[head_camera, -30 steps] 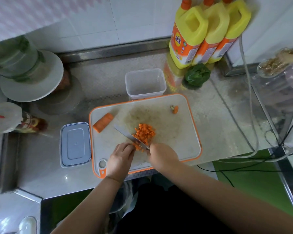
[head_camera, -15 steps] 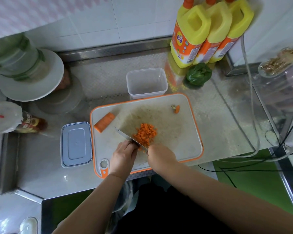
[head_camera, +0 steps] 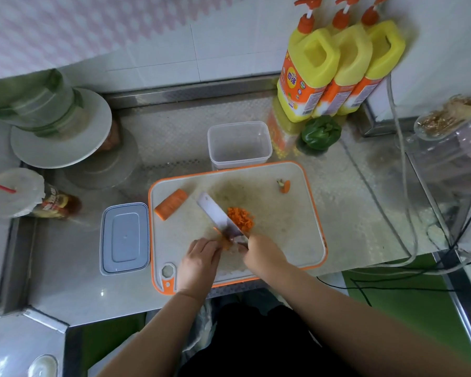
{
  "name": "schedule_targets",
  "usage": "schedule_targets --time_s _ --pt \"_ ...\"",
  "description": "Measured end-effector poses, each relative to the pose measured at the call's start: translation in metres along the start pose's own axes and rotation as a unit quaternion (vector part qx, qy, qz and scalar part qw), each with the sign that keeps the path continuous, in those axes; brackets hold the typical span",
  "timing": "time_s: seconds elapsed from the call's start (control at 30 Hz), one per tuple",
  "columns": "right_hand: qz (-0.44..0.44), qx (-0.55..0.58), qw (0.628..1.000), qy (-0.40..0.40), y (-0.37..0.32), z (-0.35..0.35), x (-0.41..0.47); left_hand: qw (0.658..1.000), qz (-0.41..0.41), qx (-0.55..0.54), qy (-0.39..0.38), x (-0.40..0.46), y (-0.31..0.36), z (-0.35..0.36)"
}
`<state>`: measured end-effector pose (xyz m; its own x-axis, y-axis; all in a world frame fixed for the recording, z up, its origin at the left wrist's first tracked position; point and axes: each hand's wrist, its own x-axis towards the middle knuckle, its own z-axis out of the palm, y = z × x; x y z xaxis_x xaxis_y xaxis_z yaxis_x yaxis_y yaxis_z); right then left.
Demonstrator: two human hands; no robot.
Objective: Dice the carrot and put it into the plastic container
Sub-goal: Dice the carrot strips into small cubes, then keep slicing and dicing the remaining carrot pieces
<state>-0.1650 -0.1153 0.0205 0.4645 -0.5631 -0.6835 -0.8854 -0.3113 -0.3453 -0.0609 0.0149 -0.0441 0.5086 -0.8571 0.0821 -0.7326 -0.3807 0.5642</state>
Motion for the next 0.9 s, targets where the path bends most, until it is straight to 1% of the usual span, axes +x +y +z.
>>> schedule_targets --time_s 0.07,0.13,0.2,0.27,0.33,0.4,0.47,0.53,0.57,0.6,0.67,0.73,0.8,0.9 --pt "0.000 0.039 0.999 -0.003 0.003 -0.003 -0.002 1.000 -0.012 -0.001 -0.006 -0.003 0.002 -0.002" --pt "-0.008 0.073 0.997 -0.015 0.002 -0.009 -0.008 1.000 -0.013 0.015 0.016 -0.005 0.005 -0.005" --pt "-0.015 0.110 0.994 -0.025 0.001 -0.015 -0.011 0.998 0.027 0.046 0.038 -0.008 0.012 -0.007" --pt "-0.016 0.139 0.990 -0.035 -0.002 -0.020 -0.014 0.991 0.080 0.100 0.045 -0.007 0.019 -0.011" --pt "-0.008 0.163 0.986 -0.043 -0.005 -0.026 -0.018 0.981 0.106 0.159 0.010 -0.007 0.023 -0.013" --pt "0.011 0.232 0.971 -0.059 -0.008 -0.030 -0.024 0.970 0.109 0.213 -0.045 -0.008 0.023 -0.012" --pt "0.034 0.318 0.945 -0.071 -0.009 -0.030 -0.027 0.962 0.095 0.241 -0.081 -0.009 0.024 -0.010" --pt "0.050 0.354 0.931 -0.068 -0.006 -0.031 -0.029 0.961 0.069 0.249 -0.096 -0.008 0.026 -0.010" --pt "0.048 0.350 0.934 -0.060 -0.004 -0.032 -0.028 0.964 0.054 0.245 -0.093 -0.007 0.026 -0.012" --pt "0.039 0.325 0.944 -0.046 -0.001 -0.034 -0.027 0.968 0.043 0.233 -0.081 -0.006 0.025 -0.014" --pt "-0.006 0.209 0.978 -0.005 0.008 -0.037 -0.019 0.984 0.042 0.172 -0.026 -0.004 0.021 -0.018" --pt "-0.046 0.101 0.994 0.021 0.017 -0.039 -0.012 0.994 0.041 0.089 0.044 -0.001 0.021 -0.023" --pt "-0.076 0.072 0.994 0.029 0.023 -0.036 -0.008 0.996 0.016 0.034 0.086 0.003 0.025 -0.029" --pt "-0.081 0.109 0.989 0.052 0.031 -0.033 -0.004 0.995 -0.052 -0.010 0.080 0.012 0.032 -0.034"
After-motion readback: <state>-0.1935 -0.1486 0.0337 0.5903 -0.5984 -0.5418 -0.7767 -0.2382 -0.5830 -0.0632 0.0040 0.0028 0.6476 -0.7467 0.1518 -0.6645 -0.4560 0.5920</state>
